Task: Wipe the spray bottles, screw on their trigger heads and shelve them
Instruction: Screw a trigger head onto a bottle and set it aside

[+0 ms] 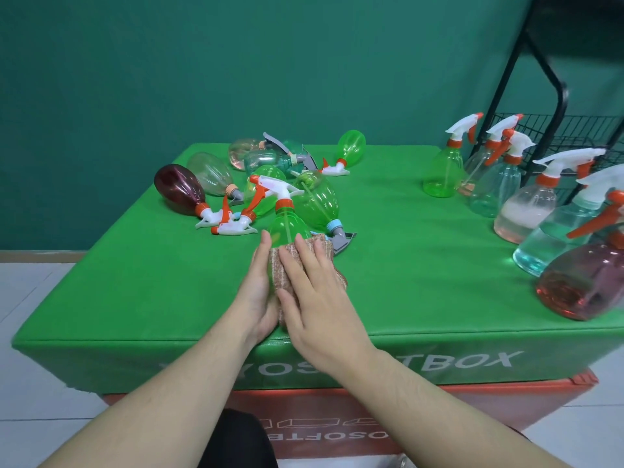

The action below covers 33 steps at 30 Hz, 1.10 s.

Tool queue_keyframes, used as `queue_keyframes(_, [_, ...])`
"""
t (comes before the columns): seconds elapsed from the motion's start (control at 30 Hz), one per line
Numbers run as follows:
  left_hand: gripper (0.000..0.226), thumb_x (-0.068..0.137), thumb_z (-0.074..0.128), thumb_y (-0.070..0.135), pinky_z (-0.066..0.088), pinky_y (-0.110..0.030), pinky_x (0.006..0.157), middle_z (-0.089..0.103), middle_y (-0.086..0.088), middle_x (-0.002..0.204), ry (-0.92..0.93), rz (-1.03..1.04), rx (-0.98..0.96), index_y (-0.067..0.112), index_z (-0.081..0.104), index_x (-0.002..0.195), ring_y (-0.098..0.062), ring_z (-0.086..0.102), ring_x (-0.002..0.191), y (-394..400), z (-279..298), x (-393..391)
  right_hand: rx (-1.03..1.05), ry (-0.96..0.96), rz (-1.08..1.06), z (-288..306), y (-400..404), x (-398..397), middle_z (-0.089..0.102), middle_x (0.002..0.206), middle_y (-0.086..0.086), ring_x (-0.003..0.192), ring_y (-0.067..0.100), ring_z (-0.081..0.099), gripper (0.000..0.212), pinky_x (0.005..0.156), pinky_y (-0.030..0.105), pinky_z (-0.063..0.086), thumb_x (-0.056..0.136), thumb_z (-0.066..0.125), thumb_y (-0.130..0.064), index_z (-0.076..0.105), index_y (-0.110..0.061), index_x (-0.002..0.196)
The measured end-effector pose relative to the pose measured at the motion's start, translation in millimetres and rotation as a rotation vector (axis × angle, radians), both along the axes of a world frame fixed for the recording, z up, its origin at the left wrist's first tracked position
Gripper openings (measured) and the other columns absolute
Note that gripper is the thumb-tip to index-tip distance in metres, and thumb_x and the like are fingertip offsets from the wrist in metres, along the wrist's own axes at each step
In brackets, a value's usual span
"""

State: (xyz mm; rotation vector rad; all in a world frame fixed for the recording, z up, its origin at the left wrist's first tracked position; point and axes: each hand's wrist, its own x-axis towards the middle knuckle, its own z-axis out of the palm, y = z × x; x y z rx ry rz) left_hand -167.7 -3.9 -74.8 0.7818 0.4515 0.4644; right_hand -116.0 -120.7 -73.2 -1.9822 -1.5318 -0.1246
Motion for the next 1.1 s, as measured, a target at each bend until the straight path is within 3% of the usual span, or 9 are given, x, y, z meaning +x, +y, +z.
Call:
queue_keyframes(0.17, [0.067,0.101,0.043,0.062,0.049,-0.036,0.106,0.067,-0.012,0.137,-0.004,0.024,0.079,0.010,0.060,0.140,-0.021,0.064,0.127,-3.8,5.7,-3.1,0.058,0.165,-0.047,9.8,19.0,6.7,0.001,0.170,-0.004,0.155,0.013,-0.011,0.058,0.127,0.040,0.003,0.106,0.030,-0.037,0.018,-0.024,0.161])
queue_keyframes(0.33, [0.059,0.099,0.047,0.060,0.058,-0.032,0.095,0.065,-0.005,0.141,-0.018,0.042,0.078,0.025,0.059,0.144,-0.018,0.063,0.129,-4.7,5.5,-1.1,0.008,0.179,-0.095,33.2,33.1,11.8,0.000,0.169,-0.008,0.155,0.018,-0.008,0.055,0.126,0.049,-0.001,0.107,0.034,-0.032,0.021,-0.029,0.160])
queue_keyframes(0.4, [0.048,0.104,0.042,0.054,0.058,-0.037,0.093,0.068,-0.002,0.137,-0.035,0.033,0.077,0.029,0.061,0.140,-0.017,0.064,0.127,-6.6,7.6,-1.6,-0.033,0.148,-0.134,42.2,37.8,14.2,-0.003,0.169,-0.011,0.155,0.021,-0.011,0.054,0.124,0.054,-0.006,0.107,0.033,-0.033,0.021,-0.031,0.160])
queue_keyframes(0.5, [0.042,0.105,0.042,0.047,0.054,-0.046,0.097,0.070,-0.004,0.134,-0.080,0.035,0.054,0.028,0.064,0.136,-0.022,0.065,0.125,-9.8,12.6,-3.3,-0.084,0.124,-0.159,56.1,48.9,19.6,-0.005,0.169,-0.012,0.155,0.024,-0.011,0.051,0.122,0.060,-0.007,0.107,0.030,-0.034,0.025,-0.032,0.158])
queue_keyframes(0.6, [0.043,0.104,0.044,0.044,0.055,-0.046,0.094,0.070,-0.007,0.134,-0.119,0.039,0.034,0.025,0.062,0.138,-0.025,0.067,0.122,-9.3,13.0,-3.9,-0.105,0.155,-0.164,62.9,59.1,24.3,-0.001,0.169,-0.014,0.155,0.024,-0.006,0.049,0.122,0.062,-0.002,0.108,0.029,-0.034,0.029,-0.033,0.157])
queue_keyframes(0.77, [0.041,0.104,0.046,0.045,0.055,-0.045,0.093,0.072,-0.009,0.128,-0.104,0.064,0.016,0.021,0.069,0.130,-0.024,0.070,0.113,-8.6,12.3,-3.8,0.014,0.146,-0.220,49.4,65.5,21.3,0.023,0.165,-0.007,0.148,0.024,0.020,0.048,0.122,0.051,0.017,0.106,0.035,-0.034,0.038,-0.028,0.154])
queue_keyframes(0.87, [0.048,0.103,0.048,0.049,0.055,-0.042,0.095,0.069,-0.008,0.134,-0.103,0.078,-0.013,0.022,0.064,0.138,-0.023,0.065,0.125,-6.7,9.8,-4.6,0.096,0.070,-0.198,37.0,68.2,14.4,0.041,0.157,0.000,0.141,0.023,0.035,0.054,0.118,0.040,0.026,0.103,0.026,-0.038,0.049,-0.021,0.148])
queue_keyframes(1.0, [0.053,0.101,0.048,0.054,0.043,-0.043,0.115,0.067,-0.005,0.139,-0.080,0.087,-0.031,0.023,0.063,0.141,-0.019,0.060,0.132,-4.8,8.5,-4.1,0.110,-0.044,-0.143,22.8,62.7,13.2,0.046,0.153,0.008,0.145,0.027,0.035,0.057,0.121,0.042,0.023,0.102,0.020,-0.035,0.052,-0.013,0.145])
queue_keyframes(1.1, [0.058,0.100,0.048,0.058,0.043,-0.037,0.112,0.066,-0.005,0.139,-0.058,0.094,-0.031,0.018,0.064,0.139,-0.018,0.062,0.130,-5.8,9.3,-2.6,0.066,-0.094,-0.104,11.3,50.1,11.7,0.034,0.161,0.007,0.152,0.027,0.022,0.058,0.124,0.045,0.017,0.106,0.015,-0.036,0.040,-0.015,0.153])
